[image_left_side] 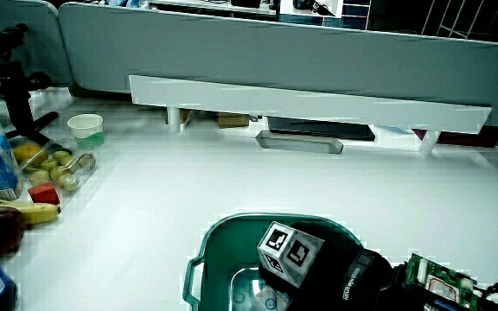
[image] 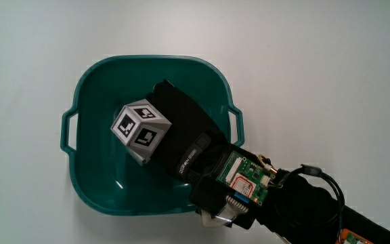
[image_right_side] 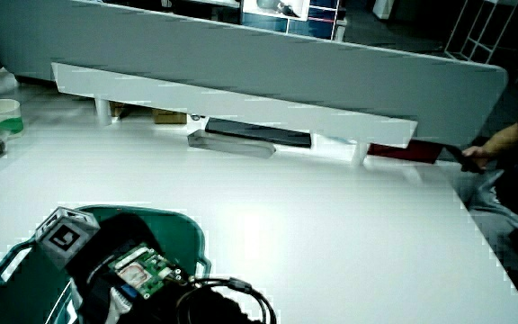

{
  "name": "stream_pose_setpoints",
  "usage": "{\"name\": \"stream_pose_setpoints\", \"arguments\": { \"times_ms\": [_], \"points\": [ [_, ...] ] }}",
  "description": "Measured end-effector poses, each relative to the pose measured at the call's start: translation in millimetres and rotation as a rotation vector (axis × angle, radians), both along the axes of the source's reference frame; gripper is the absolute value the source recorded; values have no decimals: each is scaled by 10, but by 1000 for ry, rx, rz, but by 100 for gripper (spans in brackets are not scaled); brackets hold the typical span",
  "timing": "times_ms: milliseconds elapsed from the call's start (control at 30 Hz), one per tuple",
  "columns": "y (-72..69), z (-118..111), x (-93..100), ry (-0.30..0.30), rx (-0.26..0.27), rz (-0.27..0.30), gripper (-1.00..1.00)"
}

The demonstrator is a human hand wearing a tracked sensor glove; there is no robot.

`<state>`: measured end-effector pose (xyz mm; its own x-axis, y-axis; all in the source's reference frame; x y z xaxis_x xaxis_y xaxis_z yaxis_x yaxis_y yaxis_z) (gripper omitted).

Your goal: Place milk into plate

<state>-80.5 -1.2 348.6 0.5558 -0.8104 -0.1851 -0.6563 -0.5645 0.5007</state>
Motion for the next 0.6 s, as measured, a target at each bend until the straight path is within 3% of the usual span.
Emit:
{"name": "stream_pose_setpoints", "arguments": {
  "times_ms": [167,367,567,600],
  "points": [
    [-29,9,35,-22,-29,12,-16],
    [-51,-9,107,-18,-20,34,-40],
    [-110,-226,279,-100,-14,91,-64],
    [-117,-240,316,-91,-18,104,-68]
  ]
}}
